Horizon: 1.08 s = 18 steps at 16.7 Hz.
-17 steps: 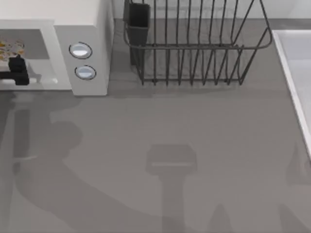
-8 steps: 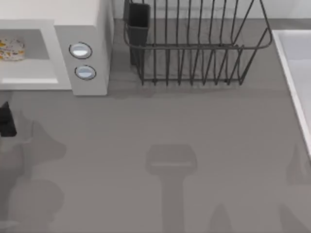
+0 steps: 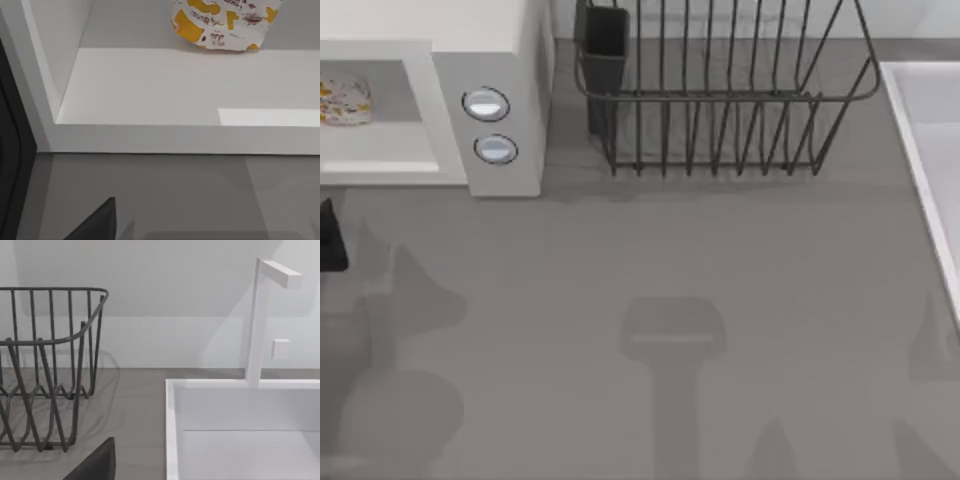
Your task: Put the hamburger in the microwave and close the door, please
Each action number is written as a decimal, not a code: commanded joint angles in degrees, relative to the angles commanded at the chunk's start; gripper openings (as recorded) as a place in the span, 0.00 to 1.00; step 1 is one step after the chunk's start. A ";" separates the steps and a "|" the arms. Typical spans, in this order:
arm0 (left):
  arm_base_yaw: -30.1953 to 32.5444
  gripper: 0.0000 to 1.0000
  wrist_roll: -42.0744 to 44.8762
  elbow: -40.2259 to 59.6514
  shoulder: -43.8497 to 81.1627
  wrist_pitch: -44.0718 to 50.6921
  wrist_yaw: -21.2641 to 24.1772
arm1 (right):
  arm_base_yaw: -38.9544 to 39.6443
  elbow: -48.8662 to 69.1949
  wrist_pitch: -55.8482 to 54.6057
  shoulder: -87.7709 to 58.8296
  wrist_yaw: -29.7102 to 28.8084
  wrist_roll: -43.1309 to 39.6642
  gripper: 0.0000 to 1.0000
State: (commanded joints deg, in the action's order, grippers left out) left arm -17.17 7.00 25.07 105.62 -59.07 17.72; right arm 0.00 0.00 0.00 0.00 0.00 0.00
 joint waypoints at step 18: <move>0.50 1.00 -0.28 5.68 -24.49 30.95 -0.71 | 0.00 0.00 0.00 0.00 0.00 0.00 1.00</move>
State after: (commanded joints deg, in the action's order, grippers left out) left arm -16.67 6.72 30.74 81.13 -28.13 17.01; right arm 0.00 0.00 0.00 0.00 0.00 0.00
